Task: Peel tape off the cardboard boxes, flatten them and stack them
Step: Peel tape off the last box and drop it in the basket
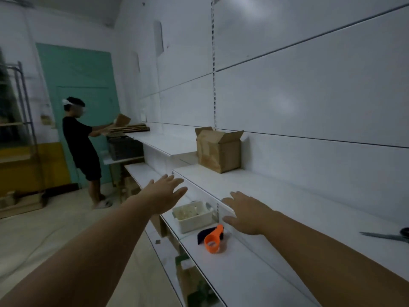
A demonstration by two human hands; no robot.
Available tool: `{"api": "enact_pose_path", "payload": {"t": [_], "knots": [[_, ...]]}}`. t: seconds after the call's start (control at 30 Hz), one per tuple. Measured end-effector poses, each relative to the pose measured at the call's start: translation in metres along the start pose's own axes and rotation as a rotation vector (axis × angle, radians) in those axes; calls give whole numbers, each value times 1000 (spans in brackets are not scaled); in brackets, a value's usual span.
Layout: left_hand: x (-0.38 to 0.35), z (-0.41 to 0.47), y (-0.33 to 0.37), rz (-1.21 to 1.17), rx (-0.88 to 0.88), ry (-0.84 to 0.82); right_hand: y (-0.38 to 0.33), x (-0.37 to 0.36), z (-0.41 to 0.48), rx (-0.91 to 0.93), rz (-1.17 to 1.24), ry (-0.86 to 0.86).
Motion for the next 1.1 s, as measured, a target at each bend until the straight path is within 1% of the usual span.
{"api": "enact_pose_path", "payload": {"t": [0.07, 0.2, 0.37, 0.53, 0.63, 0.67, 0.8, 0.87, 0.9, 0.93, 0.97, 1.0, 1.03, 1.1], "knots": [[-12, 20, -10, -50, -23, -19, 1, -10, 22, -4, -22, -11], [-27, 61, -29, -54, -58, -34, 6, -20, 71, -8, -56, -9], [-28, 111, -56, -11, -42, -66, 14, -16, 141, 18, -21, 23], [-28, 155, -80, -50, -48, -50, 25, -25, 196, 5, 89, 49], [-41, 184, -96, -72, -68, -76, 26, -37, 219, 17, 57, 58], [-44, 196, -102, -81, -77, -79, 26, -37, 226, 15, 48, 79], [-52, 243, -116, -137, -172, -46, 22, -9, 264, 10, 15, 260], [-57, 264, -122, -180, -221, -34, 6, 21, 285, 55, -78, 403], [-60, 274, -128, -217, -244, -31, 0, 35, 298, 47, -140, 446], [-63, 283, -134, -271, -268, -30, -6, 50, 311, 51, -219, 535], [-66, 292, -139, -338, -293, -33, -6, 61, 325, -9, -232, 509], [-68, 300, -144, -409, -322, -40, -2, 72, 338, -81, -228, 522], [-68, 308, -147, -477, -354, -45, 8, 74, 352, -212, -212, 456], [-66, 325, -154, -562, -430, -26, 24, 75, 369, -438, -313, 389]]}}
Point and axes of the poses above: each hand's wrist, its own z-axis towards the middle knuckle, its own x-axis out of the back of the hand, y = z × x, the point moved 9 cm from there along z, towards the middle knuckle, and after that the axes turned 11 degrees about -x, right-handed, at the moved point
